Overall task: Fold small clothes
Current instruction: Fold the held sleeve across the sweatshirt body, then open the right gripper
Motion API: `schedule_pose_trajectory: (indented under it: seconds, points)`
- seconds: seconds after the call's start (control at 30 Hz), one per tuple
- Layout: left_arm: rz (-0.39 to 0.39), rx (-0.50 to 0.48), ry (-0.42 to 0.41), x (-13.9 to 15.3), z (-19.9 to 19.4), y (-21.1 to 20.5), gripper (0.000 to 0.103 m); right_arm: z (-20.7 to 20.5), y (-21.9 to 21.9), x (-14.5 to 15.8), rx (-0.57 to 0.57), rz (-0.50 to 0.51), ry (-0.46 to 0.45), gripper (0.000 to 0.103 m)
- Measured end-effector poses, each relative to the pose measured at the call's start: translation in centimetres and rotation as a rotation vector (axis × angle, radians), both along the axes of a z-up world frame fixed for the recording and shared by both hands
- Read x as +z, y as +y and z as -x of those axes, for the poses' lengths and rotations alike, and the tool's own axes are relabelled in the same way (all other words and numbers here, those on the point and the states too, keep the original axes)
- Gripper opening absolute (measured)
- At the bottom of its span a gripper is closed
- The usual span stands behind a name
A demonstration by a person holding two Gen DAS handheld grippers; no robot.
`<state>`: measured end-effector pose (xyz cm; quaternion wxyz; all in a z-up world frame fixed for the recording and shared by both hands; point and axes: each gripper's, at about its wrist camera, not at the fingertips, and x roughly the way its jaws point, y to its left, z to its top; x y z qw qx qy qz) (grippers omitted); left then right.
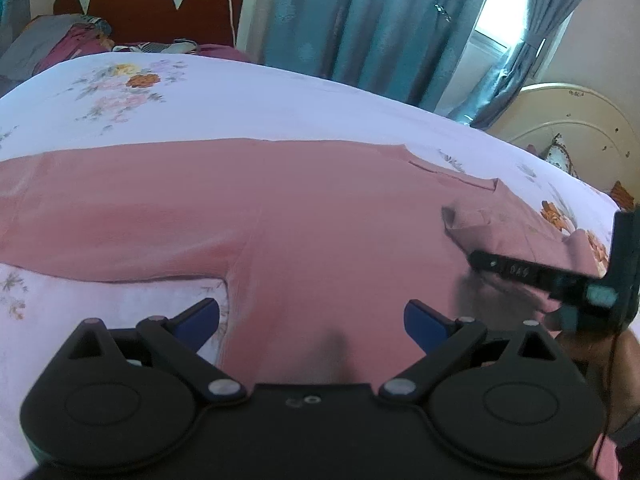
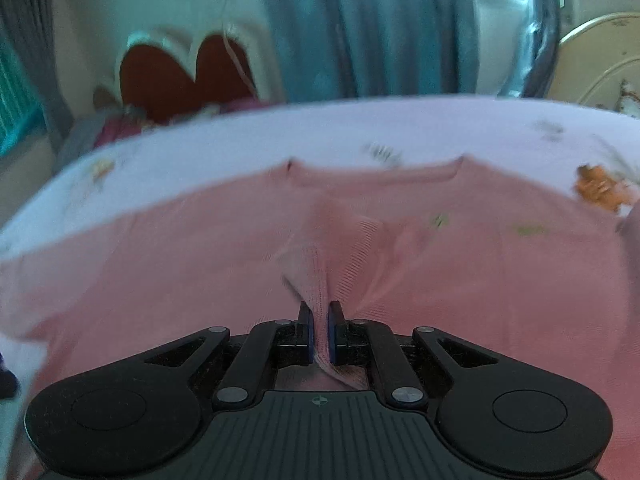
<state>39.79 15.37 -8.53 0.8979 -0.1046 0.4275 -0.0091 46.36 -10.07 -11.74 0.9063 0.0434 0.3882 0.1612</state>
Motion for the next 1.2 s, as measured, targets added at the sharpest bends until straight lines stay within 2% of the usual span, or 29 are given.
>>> schedule_pose_trajectory:
  seconds: [0.07,0.13,0.17,0.2,0.27,0.3,0.33,0.37,0.4,0.5,0.6,0.67,0.7,0.8,0.87,0.93,1.0,1.13,1.17,1.2]
  points:
    - [0.000,-0.010,-0.011,0.0,-0.4,-0.7,0.099,0.8,-0.2,0.4,0.002,0.026,-0.018,0.008]
    - [0.029,-0.034,-0.016,-0.4,-1.4,-1.9,0.099,1.9,-1.4,0.7,-0.020,0.017,-0.035,0.031]
    - [0.057,-0.057,-0.012,-0.6,-2.3,-2.9,0.096,2.3,-2.6,0.9,-0.040,0.017,-0.048,0.053]
    - [0.079,-0.083,-0.011,-0.9,-3.0,-4.0,0.094,2.9,-3.8,0.8,-0.048,0.018,-0.050,0.055]
    - [0.126,-0.139,-0.008,-1.4,-4.5,-6.5,0.080,4.2,-6.3,0.9,-0.071,0.020,-0.036,0.055]
    - [0.147,-0.169,-0.003,-1.8,-5.4,-8.0,0.076,4.7,-8.0,0.9,-0.079,0.001,-0.021,0.053]
    - [0.154,-0.187,0.006,-2.2,-6.2,-9.3,0.071,5.2,-9.8,0.9,-0.090,-0.018,-0.003,0.047]
    - [0.157,-0.200,0.022,-2.8,-7.2,-10.4,0.069,5.8,-11.4,0.6,-0.114,-0.023,0.024,0.027]
    - [0.162,-0.207,0.043,-3.4,-8.1,-11.7,0.066,6.8,-13.0,0.8,-0.128,-0.028,0.038,0.017]
    - [0.179,-0.217,0.066,-4.6,-10.2,-13.7,0.054,8.4,-17.0,1.0,-0.190,-0.018,0.064,0.017]
    - [0.158,-0.214,0.060,-5.0,-11.7,-15.1,0.036,8.8,-20.6,0.7,-0.300,-0.038,0.075,0.017]
    - [0.151,-0.216,0.055,-5.3,-12.0,-15.8,0.009,8.4,-22.3,0.6,-0.363,-0.068,0.066,0.017]
    - [0.159,-0.224,0.044,-5.3,-11.9,-15.5,0.006,8.1,-22.9,0.5,-0.380,-0.082,0.064,0.017]
    - [0.155,-0.204,-0.028,-3.5,-11.2,-14.9,0.006,7.0,-23.1,0.4,-0.377,-0.076,0.068,0.017]
    - [0.170,-0.158,-0.085,-2.1,-10.5,-13.1,0.006,7.1,-23.4,0.4,-0.381,-0.067,0.071,0.017]
    - [0.141,-0.128,-0.121,-1.2,-9.7,-11.0,0.006,7.0,-23.3,0.3,-0.382,-0.058,0.069,0.017]
    - [0.106,-0.126,-0.092,-2.0,-9.5,-9.8,0.006,7.4,-23.2,0.4,-0.378,-0.052,0.066,0.017]
    - [0.115,-0.118,-0.037,-4.2,-9.0,-9.6,0.007,6.9,-23.0,0.2,-0.374,-0.035,0.067,0.017]
    - [0.119,-0.120,-0.026,-4.5,-8.8,-9.7,0.010,6.8,-23.0,0.2,-0.371,-0.031,0.069,0.017]
    - [0.116,-0.122,-0.014,-4.9,-8.6,-9.8,0.025,6.7,-23.0,0.2,-0.367,-0.021,0.074,0.017]
